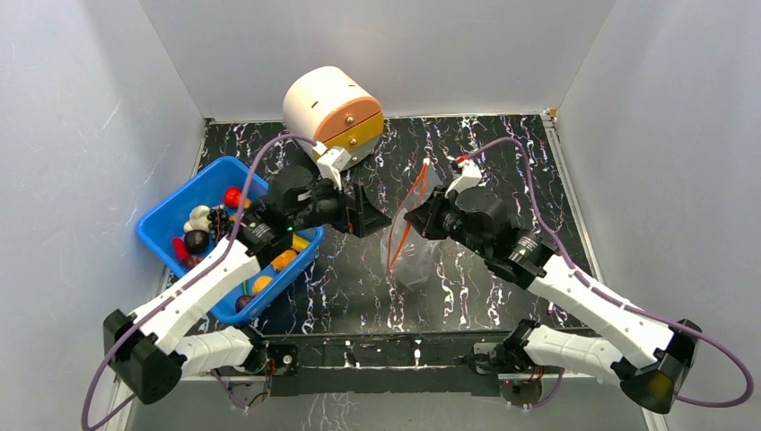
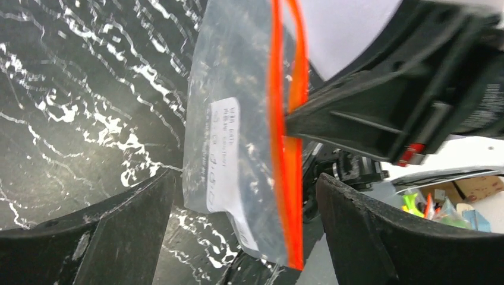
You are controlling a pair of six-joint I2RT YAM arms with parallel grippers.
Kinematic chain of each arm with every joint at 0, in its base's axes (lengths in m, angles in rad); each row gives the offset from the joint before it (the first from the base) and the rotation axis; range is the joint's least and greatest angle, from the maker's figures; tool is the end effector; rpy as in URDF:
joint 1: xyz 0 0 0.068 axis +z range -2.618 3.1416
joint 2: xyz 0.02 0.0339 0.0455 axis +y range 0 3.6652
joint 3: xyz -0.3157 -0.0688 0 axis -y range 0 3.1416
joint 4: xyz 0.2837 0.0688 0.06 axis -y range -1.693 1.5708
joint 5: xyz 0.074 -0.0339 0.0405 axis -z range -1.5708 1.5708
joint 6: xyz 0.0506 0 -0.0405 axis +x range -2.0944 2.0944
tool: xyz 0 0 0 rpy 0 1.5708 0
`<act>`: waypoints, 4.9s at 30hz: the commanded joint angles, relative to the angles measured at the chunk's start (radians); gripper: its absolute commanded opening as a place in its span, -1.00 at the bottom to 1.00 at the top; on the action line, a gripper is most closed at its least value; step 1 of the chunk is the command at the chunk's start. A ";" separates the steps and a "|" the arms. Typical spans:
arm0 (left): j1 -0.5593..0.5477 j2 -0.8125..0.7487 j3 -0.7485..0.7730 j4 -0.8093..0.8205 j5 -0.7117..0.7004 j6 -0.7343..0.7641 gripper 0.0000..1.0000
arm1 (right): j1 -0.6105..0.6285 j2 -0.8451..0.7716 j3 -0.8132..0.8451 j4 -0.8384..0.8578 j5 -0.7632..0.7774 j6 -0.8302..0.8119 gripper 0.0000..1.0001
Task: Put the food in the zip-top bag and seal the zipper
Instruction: Open the zipper of the food storage bag, then pick up the fake fruit from the bin.
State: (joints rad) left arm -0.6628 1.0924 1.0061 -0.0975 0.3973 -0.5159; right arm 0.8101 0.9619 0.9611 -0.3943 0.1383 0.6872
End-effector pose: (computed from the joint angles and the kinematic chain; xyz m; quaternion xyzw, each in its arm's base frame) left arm 0.2095 -0.1884 0.4070 0.1811 0.7426 -0.4745 0.4366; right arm 0.1690 0.1674 0.3845 -0.0127 0.8309 0.3344 0.4444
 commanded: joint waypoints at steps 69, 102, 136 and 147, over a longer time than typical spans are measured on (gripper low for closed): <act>0.003 0.073 0.034 -0.131 -0.152 0.040 0.24 | 0.004 -0.045 0.093 -0.096 0.132 -0.046 -1.00; 0.662 0.113 -0.187 -0.321 -0.638 -0.075 0.33 | 0.004 -0.116 0.062 -0.147 0.142 -0.105 -1.00; 0.803 0.233 -0.209 -0.283 -0.445 -0.061 -0.16 | 0.004 -0.174 0.017 -0.152 0.129 -0.085 -1.00; 0.802 -0.044 -0.082 -0.423 -0.268 0.018 -0.34 | 0.004 -0.123 0.034 -0.173 0.017 -0.056 -1.00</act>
State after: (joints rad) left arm 0.1356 1.1240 0.8452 -0.4557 0.0162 -0.5407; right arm 0.8108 0.8234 0.9691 -0.5861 0.2062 0.6163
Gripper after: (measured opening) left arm 0.505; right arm 0.009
